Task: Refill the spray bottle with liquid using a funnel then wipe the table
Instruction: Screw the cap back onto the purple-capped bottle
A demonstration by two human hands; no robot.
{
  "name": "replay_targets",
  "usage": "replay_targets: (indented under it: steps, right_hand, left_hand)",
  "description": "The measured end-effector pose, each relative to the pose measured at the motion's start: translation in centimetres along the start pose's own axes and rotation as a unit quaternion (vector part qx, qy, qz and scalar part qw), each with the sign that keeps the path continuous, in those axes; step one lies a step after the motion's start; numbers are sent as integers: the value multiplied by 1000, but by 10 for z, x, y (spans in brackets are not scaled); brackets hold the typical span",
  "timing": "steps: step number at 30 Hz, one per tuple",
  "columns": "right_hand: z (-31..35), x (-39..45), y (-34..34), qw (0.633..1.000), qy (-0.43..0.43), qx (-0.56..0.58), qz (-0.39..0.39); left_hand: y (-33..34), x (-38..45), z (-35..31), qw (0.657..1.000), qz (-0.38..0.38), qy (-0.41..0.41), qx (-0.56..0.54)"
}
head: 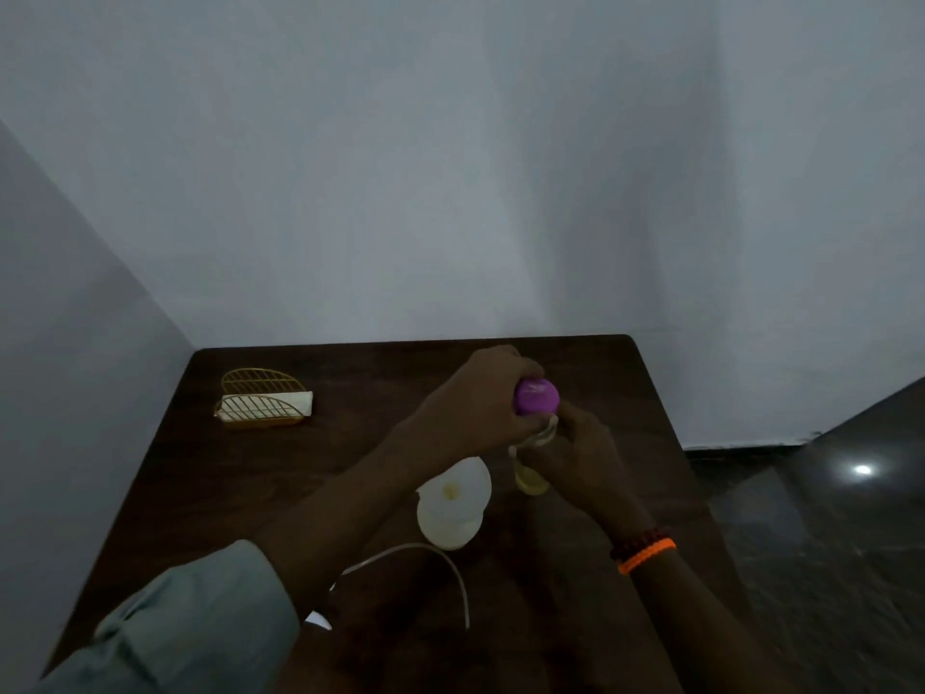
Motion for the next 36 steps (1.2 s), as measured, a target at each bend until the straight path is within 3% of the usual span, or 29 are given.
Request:
replay_targets:
  steps: [10, 16, 21, 25, 36]
  right_hand:
    - [-1, -6, -5, 1000, -19, -10, -12]
    - [1, -8, -3, 999, -37, -7, -15]
    - [4, -7, -5, 999, -44, 1, -29]
    - [4, -6, -8, 999, -37, 14, -35]
    - [5, -5, -10, 998, -50, 15, -26]
  left_hand:
    - [1, -3, -7, 999, 30, 0, -22]
    - [-3, -6, -15, 994, 85, 19, -69]
    - [2, -6, -27, 991, 27, 12, -128]
    - [-7, -4, -23, 995, -35, 36, -90]
    - [-8, -17, -25, 987, -70, 55, -137]
Point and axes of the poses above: each hand's wrist, its own x-axis towards the middle knuckle, its own y-axis out of the palm, z = x × y, the point moved 3 cm from there along x, towards the middle knuckle, and after that the axes turned 14 degrees about -x, right-handed, at the moved point
